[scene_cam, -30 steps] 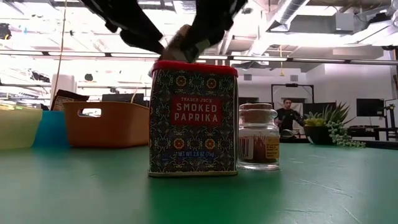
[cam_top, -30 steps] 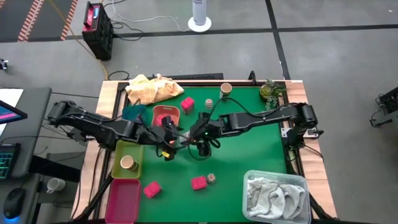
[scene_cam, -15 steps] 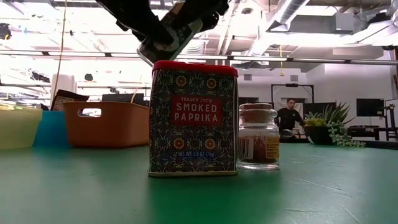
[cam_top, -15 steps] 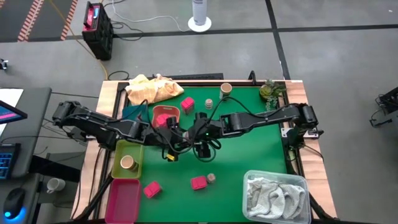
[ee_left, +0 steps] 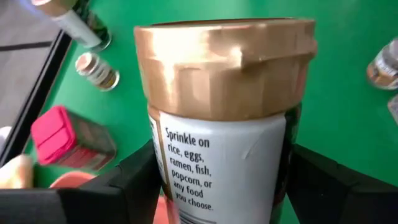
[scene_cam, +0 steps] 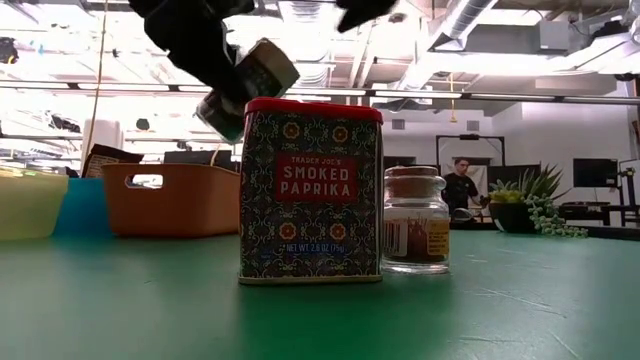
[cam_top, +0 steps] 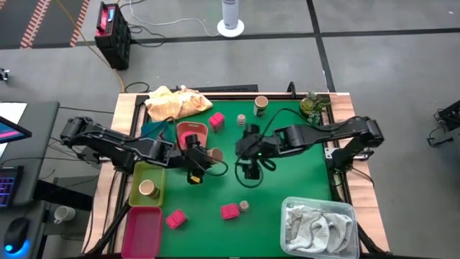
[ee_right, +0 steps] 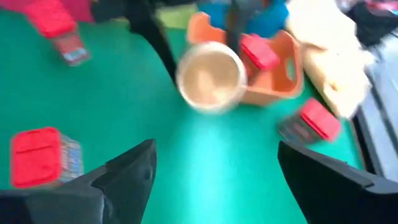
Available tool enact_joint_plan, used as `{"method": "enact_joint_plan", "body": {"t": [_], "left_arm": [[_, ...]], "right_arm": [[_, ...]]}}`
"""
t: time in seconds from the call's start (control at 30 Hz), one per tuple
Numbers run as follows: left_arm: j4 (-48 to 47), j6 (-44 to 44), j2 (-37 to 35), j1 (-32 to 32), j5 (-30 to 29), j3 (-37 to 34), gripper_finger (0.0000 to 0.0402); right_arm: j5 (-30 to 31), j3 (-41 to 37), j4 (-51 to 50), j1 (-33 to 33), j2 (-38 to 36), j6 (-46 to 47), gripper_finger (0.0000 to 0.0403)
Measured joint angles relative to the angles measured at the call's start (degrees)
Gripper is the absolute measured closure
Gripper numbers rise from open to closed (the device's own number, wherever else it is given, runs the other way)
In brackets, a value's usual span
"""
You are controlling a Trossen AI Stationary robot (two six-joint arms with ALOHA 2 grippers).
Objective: Sort spices by type
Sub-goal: Put the bottom gold seasoning bottle into the yellow bin
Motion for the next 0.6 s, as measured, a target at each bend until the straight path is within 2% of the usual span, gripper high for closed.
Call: {"method": "enact_joint_plan", "body": {"t": [0.13, 0.37, 0.53, 0.6], "left_arm": [[1.7, 0.2, -0.3, -1.3, -0.7, 0.0, 0.0130], [13.7, 4.8, -0.5, -2.7, -1.4, 0.1, 0.0130], [22.1, 8.6, -0.4, -2.8, -1.4, 0.1, 0.0122], [26.4, 10.8, -0.4, -3.0, -1.2, 0.1, 0.0121]], "right_arm": [[2.2, -7.3, 3.7, 0.6, -2.9, 3.2, 0.0043], [2.2, -26.9, 31.6, 0.9, -4.2, 3.4, 0.0051], [2.4, -32.7, 48.2, 1.1, -4.2, 0.8, 0.0057], [2.4, -33.3, 52.0, 1.3, -4.2, -1.1, 0.0058]]}}
